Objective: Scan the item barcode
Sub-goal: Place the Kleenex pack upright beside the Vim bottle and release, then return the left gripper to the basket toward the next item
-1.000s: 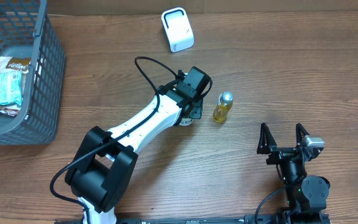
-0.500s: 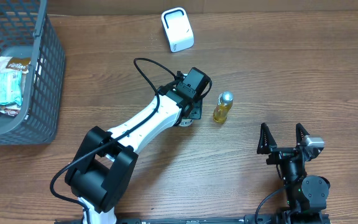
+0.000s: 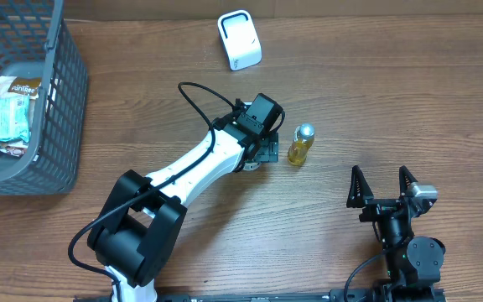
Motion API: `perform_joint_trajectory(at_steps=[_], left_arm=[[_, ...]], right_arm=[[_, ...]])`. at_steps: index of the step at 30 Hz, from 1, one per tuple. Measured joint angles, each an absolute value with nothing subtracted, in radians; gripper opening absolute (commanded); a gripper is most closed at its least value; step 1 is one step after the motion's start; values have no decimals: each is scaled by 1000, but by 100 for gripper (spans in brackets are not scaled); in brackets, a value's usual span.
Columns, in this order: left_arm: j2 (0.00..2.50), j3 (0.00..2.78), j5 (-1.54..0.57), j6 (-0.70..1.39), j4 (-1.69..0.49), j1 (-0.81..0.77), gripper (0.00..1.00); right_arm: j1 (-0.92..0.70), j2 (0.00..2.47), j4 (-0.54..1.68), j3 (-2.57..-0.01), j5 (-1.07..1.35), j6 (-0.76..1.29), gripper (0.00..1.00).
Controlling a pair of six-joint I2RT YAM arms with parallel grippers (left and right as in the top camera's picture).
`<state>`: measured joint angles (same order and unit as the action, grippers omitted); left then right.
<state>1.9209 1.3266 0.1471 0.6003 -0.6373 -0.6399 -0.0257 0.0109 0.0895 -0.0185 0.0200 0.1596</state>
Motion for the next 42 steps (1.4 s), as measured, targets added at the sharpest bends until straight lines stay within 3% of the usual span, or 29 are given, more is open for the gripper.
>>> perform_joint_trajectory(at_steps=[17, 21, 32, 42], left_arm=[[1735, 1353, 147, 578, -638, -610, 100], [1733, 1427, 146, 501, -735, -555, 100], [1588, 1938, 155, 186, -943, -138, 100], [1578, 1990, 165, -56, -967, 255, 100]], right_arm=[[-26, 11, 90, -19, 20, 160, 100], [-26, 11, 89, -19, 20, 160, 100], [-26, 11, 90, -19, 20, 160, 100], [-26, 11, 90, -19, 20, 160, 100]])
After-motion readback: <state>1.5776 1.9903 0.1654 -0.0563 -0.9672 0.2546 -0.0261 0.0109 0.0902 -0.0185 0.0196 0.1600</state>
